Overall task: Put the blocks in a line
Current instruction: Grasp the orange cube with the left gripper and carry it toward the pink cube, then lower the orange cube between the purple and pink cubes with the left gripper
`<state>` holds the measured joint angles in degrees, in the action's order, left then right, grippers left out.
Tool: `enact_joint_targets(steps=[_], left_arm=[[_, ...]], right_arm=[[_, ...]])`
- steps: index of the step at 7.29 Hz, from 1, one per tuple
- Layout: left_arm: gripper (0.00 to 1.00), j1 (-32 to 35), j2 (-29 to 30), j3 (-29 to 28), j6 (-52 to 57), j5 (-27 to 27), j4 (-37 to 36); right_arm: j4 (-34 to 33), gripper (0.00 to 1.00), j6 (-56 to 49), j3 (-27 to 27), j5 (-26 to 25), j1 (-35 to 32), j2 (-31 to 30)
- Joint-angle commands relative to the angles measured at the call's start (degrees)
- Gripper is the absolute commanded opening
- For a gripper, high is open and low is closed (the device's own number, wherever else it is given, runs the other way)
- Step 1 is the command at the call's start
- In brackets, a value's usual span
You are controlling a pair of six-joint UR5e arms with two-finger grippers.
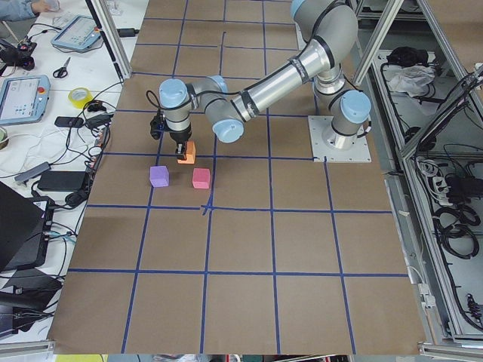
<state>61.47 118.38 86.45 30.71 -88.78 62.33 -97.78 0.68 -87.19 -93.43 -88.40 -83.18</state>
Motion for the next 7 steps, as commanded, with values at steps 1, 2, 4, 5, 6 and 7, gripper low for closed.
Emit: enact_joint_targets(steps=[1,2,4,5,6,7], left_arm=[[0.0,-2.2,3.4,-1.8,3.3,0.0,-5.3],[0.0,-2.6,3.9,-1.5,5.6,0.2,-5.4],[0.0,-2.8,6.1,-2.2,3.5,0.1,-5.5],[0.0,-2.5,6.5,-2.1,2.3,0.2,-5.5],[0.0,-2.2,7.1,-2.0,1.2,0.3,-5.8],[0.0,-2.2,7.5,-1.8,1.1,0.3,-5.9]], right_arm=[[-0.3,1.0,0.4,0.0,0.0,0.0,0.0],[-0.3,1.0,0.4,0.0,0.0,0.0,0.0],[-0.4,1.0,0.4,0.0,0.0,0.0,0.0],[-0.4,1.0,0.4,0.0,0.0,0.0,0.0],[-0.4,1.0,0.4,0.0,0.0,0.0,0.0],[-0.4,1.0,0.4,0.0,0.0,0.0,0.0]])
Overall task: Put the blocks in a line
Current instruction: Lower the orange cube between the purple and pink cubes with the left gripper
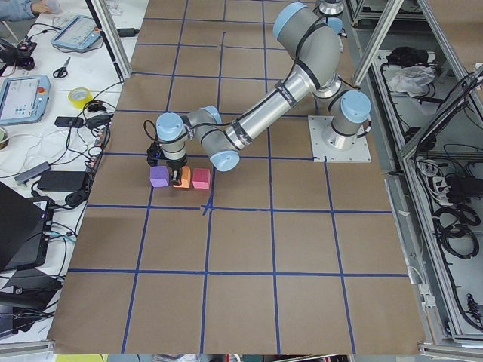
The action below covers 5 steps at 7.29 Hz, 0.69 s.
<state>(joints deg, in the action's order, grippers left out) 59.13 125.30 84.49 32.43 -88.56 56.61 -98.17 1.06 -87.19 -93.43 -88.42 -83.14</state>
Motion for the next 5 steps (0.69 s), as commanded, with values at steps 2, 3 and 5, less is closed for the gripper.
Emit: enact_joint_targets(steps=[2,3,5], left_arm=[[0.0,0.1,0.9,0.5,-0.6,0.0,-0.4],[0.0,1.1,0.6,0.7,-2.3,0.0,-0.4],[0.0,1.9,0.7,1.2,-1.9,0.0,-0.5]], right_arm=[[-0.1,1.0,-0.1,0.0,0.0,0.0,0.0],[0.1,1.0,-0.1,0.0,-0.1,0.0,0.0],[-0.2,1.0,-0.3,0.0,-0.1,0.0,0.0]])
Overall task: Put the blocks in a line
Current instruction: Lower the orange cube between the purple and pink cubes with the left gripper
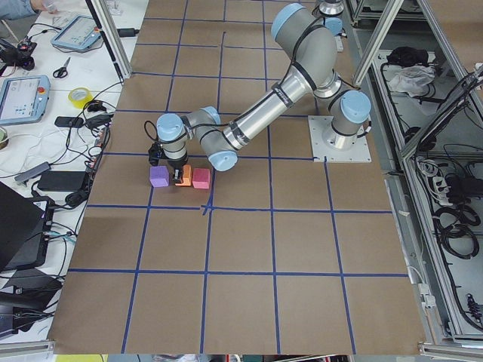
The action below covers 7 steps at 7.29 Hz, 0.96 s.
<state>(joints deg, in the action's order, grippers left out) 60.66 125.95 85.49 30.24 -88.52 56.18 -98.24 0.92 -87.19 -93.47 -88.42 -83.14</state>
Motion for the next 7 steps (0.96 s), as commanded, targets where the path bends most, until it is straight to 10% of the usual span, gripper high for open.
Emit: enact_joint_targets(steps=[1,3,7], left_arm=[[0.0,0.3,0.1,0.2,0.4,-0.1,0.0],[0.0,0.1,-0.1,-0.6,2.6,-0.2,0.1],[0.0,-0.1,-0.1,-0.5,3.4,-0.3,0.1]], right_arm=[[0.1,1.0,-0.4,0.1,0.2,0.0,-0.6],[6.6,1.0,-0.7,0.1,8.3,-0.5,-1.8],[8.1,1.0,0.2,0.1,8.0,-0.5,-4.3]])
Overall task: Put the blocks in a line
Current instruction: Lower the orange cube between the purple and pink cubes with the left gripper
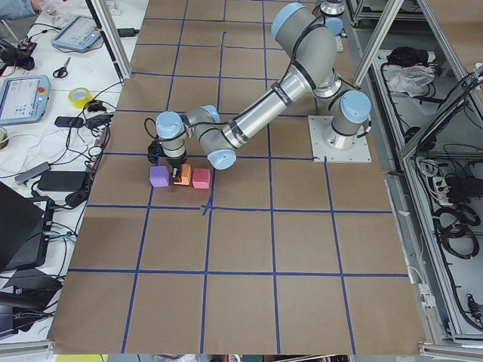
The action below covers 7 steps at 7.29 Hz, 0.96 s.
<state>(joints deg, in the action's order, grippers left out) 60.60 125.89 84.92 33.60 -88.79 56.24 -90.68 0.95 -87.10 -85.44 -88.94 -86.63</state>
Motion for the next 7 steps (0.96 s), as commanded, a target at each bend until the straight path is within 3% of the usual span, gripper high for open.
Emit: enact_joint_targets(steps=[1,3,7], left_arm=[[0.0,0.0,0.1,0.3,0.1,-0.1,0.0],[0.0,-0.1,0.2,0.6,1.9,-0.3,-0.1],[0.0,-0.2,0.4,0.3,2.5,-0.7,-0.1]], right_arm=[[0.8,1.0,0.2,0.0,-0.3,0.0,-1.1],[1.0,1.0,0.3,-0.2,-4.7,0.0,-1.5],[1.0,1.0,0.3,-1.4,-4.5,0.0,-2.9]])
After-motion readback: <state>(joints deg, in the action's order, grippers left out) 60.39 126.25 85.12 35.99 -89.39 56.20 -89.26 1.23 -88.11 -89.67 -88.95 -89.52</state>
